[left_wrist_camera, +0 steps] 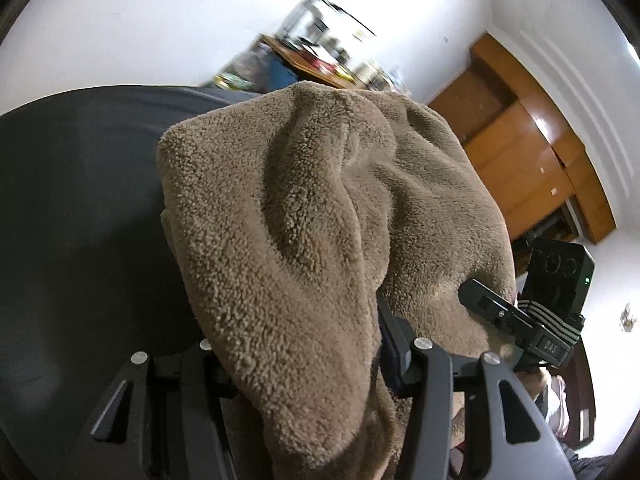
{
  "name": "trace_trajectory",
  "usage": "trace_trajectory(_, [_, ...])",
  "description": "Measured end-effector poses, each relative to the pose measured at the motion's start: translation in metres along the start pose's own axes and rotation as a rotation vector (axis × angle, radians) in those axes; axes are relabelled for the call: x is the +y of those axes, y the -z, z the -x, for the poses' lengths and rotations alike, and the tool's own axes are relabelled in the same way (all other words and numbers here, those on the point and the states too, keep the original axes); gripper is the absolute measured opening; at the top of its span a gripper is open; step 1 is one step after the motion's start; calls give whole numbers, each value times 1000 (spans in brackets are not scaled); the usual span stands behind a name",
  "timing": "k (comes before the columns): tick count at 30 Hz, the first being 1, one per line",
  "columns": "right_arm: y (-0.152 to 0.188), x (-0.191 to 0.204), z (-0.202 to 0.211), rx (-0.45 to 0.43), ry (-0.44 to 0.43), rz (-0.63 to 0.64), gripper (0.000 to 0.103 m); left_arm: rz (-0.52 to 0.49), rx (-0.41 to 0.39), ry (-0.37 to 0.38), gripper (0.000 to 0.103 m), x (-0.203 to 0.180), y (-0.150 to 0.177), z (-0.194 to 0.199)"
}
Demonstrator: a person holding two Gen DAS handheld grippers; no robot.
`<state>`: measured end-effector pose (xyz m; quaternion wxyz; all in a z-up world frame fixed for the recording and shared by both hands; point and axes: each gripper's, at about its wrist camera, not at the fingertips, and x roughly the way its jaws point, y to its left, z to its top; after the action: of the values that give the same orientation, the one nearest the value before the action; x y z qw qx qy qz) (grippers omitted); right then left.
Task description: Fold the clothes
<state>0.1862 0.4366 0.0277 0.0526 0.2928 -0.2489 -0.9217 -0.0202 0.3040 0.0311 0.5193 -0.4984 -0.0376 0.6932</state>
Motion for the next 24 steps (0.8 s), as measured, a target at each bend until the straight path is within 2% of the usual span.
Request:
trace_trajectory(4, [-5,-63,44,-52,51,-63,57,-54,42,0,56,-53,-27,-58])
trace_trajectory(7, [-6,-101,60,-69,72,-109,57,-61,72,-2,56,-73,-38,-85])
trace_trajectory(12, [-2,-148,67,-71,117,-161,57,-42,136,3,56,-69,-12,-103])
trace_trajectory(14, [-9,-151,56,-58,145,-171,58,-36,163,6,56,-71,4,-114])
trace_trajectory(16, [-14,-165,55,-37,166,-188,58,-43,176,11,57,-73,5,-122])
trace_trajectory(18, [-14,-167,60,-26,179,-182,62,-62,181,-9,64,-74,8,-123])
trace_trajectory(20, [-14,-168,65,-15,192,-176,71,-81,186,-29,74,-75,11,-125])
trace_trajectory(23, [-10,-168,72,1,213,-156,75,-90,182,-68,93,-72,15,-125])
trace_trajectory(24, [-6,-166,74,5,221,-141,75,-86,181,-77,94,-68,15,-126])
